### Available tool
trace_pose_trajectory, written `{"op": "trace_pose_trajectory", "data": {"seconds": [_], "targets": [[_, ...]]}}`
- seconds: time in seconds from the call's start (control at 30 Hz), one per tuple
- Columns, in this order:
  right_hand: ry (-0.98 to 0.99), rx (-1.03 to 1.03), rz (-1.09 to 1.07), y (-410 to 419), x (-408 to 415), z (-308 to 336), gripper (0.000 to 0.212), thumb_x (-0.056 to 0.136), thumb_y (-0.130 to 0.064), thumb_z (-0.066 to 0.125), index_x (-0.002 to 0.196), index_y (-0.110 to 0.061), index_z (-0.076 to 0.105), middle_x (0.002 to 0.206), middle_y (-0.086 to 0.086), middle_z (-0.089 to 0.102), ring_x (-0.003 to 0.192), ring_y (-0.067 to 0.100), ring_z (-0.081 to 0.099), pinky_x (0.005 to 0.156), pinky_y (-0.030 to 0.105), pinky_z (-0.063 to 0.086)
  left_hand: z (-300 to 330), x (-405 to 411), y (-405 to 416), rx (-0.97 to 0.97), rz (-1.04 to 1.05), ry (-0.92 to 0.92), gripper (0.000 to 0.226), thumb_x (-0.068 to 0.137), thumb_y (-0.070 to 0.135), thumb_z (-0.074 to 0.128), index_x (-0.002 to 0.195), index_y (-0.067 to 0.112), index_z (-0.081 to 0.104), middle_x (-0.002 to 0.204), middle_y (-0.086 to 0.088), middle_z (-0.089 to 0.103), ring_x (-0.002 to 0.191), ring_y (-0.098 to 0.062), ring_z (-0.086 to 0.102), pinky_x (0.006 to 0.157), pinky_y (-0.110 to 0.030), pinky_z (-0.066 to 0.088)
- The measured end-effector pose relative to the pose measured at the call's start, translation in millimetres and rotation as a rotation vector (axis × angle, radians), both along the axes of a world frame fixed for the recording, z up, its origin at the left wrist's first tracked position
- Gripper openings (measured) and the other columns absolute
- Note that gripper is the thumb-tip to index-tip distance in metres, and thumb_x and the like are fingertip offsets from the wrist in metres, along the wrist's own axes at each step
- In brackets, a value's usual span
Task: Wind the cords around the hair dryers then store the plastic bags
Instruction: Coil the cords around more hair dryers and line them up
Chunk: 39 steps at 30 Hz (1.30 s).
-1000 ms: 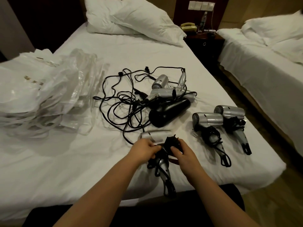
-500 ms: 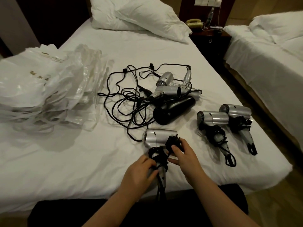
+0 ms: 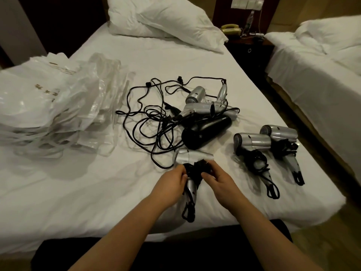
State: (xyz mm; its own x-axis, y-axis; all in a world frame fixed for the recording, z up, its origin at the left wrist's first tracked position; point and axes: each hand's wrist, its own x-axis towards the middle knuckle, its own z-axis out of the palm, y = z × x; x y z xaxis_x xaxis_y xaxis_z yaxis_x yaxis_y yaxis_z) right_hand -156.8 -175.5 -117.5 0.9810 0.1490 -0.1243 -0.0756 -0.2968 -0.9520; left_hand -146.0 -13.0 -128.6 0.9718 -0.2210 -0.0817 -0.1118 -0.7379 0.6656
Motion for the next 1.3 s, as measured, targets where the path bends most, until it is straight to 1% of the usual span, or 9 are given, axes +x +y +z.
{"op": "trace_pose_trajectory", "data": {"seconds": [0.2, 0.33, 0.43, 0.57, 0.7, 0.93, 1.1, 1.2, 1.3], "targets": [[-0.121, -0.238, 0.174, 2.5, 6.1, 10.1, 0.032, 0.096, -0.014, 0.051, 0.115, -0.039, 0.046, 0.108, -0.023, 0.05, 0.103, -0.004, 0.048, 0.088, 0.004, 0.036, 21.1, 28.7, 5.4, -0.092, 0.057, 0.207, 0.02, 0.099, 0.024, 0.044, 0.084, 0.012, 0.052, 0.074, 0.0, 0.053, 0.068, -0.015, 0.05, 0.059, -0.025, 0.035], [-0.215, -0.429, 0.29, 8.2, 8.6, 6.3, 0.038, 0.095, -0.017, 0.051, 0.132, -0.025, 0.047, 0.119, -0.009, 0.045, 0.101, -0.005, 0.041, 0.087, 0.001, 0.028, 22.4, 30.2, 14.7, -0.276, 0.081, 0.503, 0.02, 0.098, 0.022, 0.043, 0.093, 0.011, 0.059, 0.082, -0.004, 0.057, 0.075, -0.017, 0.051, 0.067, -0.026, 0.04], [-0.253, -0.51, 0.331, 10.6, 5.0, 1.5, 0.048, 0.097, -0.024, 0.048, 0.142, -0.032, 0.036, 0.136, -0.006, 0.039, 0.121, 0.007, 0.035, 0.1, 0.011, 0.025, 22.5, 26.9, 18.8, -0.367, 0.091, 0.582, 0.021, 0.098, 0.021, 0.042, 0.102, 0.015, 0.062, 0.084, 0.0, 0.06, 0.077, -0.013, 0.055, 0.069, -0.025, 0.041], [-0.297, -0.533, 0.358, 13.9, 3.0, 0.8, 0.05, 0.096, -0.035, 0.042, 0.144, -0.037, 0.027, 0.136, -0.006, 0.04, 0.118, 0.003, 0.033, 0.096, 0.005, 0.02, 21.5, 27.6, 32.0, -0.661, 0.099, 0.719, 0.022, 0.095, 0.021, 0.049, 0.105, 0.009, 0.064, 0.088, -0.006, 0.061, 0.084, -0.018, 0.057, 0.08, -0.031, 0.045], [-0.232, -0.45, 0.354, 12.5, 3.3, 1.2, 0.046, 0.096, -0.031, 0.05, 0.13, -0.053, 0.027, 0.129, -0.017, 0.04, 0.115, -0.003, 0.033, 0.095, 0.001, 0.021, 16.0, 27.2, 40.0, -0.735, 0.039, 0.75, 0.009, 0.09, 0.013, 0.056, 0.095, 0.009, 0.064, 0.087, -0.006, 0.064, 0.084, -0.02, 0.058, 0.083, -0.033, 0.045], [-0.162, -0.376, 0.325, 8.7, 0.9, 4.9, 0.053, 0.091, -0.023, 0.059, 0.126, -0.054, 0.033, 0.123, -0.036, 0.031, 0.117, -0.012, 0.032, 0.09, -0.005, 0.023, 24.2, 29.9, 33.6, -0.657, 0.044, 0.704, 0.01, 0.085, 0.004, 0.059, 0.081, 0.014, 0.058, 0.073, 0.0, 0.059, 0.069, -0.012, 0.054, 0.071, -0.025, 0.044], [-0.158, -0.364, 0.292, 7.3, 6.0, 2.8, 0.04, 0.092, -0.022, 0.057, 0.13, -0.033, 0.052, 0.12, -0.017, 0.049, 0.107, -0.002, 0.046, 0.082, 0.002, 0.033, 21.5, 24.4, 36.2, -0.649, 0.066, 0.669, 0.013, 0.09, 0.01, 0.054, 0.082, 0.013, 0.064, 0.08, -0.004, 0.062, 0.079, -0.017, 0.059, 0.08, -0.031, 0.048], [-0.005, -0.029, -0.013, 6.2, 3.5, -1.6, 0.023, 0.094, -0.014, 0.053, 0.114, -0.02, 0.062, 0.102, -0.005, 0.064, 0.085, 0.007, 0.058, 0.07, 0.012, 0.044, 15.4, 21.3, 40.7, -0.636, 0.054, 0.582, 0.014, 0.09, -0.001, 0.053, 0.085, 0.009, 0.061, 0.081, -0.007, 0.059, 0.076, -0.016, 0.058, 0.077, -0.029, 0.052], [0.139, 0.181, -0.153, 5.4, -0.3, -10.2, 0.022, 0.095, -0.009, 0.049, 0.103, -0.025, 0.06, 0.101, 0.0, 0.066, 0.087, 0.013, 0.061, 0.069, 0.021, 0.046, 5.8, 13.8, 39.8, -0.535, 0.079, 0.453, 0.014, 0.089, -0.002, 0.057, 0.088, 0.011, 0.063, 0.083, -0.005, 0.059, 0.074, -0.015, 0.06, 0.073, -0.026, 0.054]]}}
